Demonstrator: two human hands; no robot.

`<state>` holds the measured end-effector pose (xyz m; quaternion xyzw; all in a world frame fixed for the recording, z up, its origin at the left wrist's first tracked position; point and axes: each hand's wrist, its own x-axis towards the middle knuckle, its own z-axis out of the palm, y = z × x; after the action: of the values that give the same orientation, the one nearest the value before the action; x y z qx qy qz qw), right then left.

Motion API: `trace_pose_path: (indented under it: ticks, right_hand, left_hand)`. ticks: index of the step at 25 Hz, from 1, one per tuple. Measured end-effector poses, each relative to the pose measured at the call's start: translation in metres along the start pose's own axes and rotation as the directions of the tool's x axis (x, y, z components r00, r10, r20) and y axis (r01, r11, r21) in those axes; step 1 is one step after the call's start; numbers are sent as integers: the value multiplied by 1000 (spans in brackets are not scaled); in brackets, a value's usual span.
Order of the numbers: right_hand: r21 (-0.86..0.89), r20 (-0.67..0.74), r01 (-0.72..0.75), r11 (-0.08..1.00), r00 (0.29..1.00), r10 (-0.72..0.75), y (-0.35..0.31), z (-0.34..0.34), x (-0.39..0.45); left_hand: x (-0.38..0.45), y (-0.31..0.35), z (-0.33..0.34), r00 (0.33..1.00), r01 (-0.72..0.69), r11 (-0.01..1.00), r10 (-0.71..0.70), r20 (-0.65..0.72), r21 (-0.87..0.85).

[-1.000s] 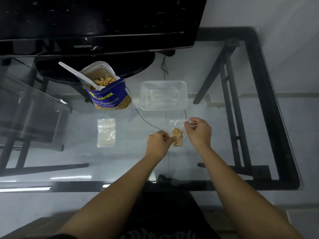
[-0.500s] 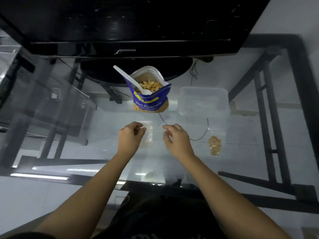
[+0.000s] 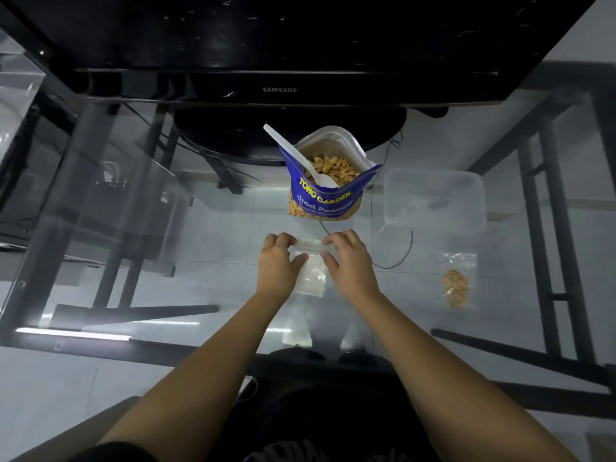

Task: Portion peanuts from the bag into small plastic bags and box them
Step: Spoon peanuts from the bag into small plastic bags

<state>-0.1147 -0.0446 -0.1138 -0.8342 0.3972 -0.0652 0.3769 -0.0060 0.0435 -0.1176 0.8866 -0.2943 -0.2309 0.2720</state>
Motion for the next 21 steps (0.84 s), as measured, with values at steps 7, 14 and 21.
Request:
trace_pose_path:
  ticks: [7,14,21]
  right_hand:
    - [433,-7,-139,891,987,158,-2,2,-9]
    - [663,12,-267,700,938,347,-9,1,-12]
    - [649,-107,-240,722,911,399,-6,-21,-15]
  left_hand:
    - [0,0,-18,994,-68,960,89,64,-272]
    - [0,-9,-20,995,72,893,-34,93,-445]
    - [-3,-18,-15,999,-47,968,43,-19,-245]
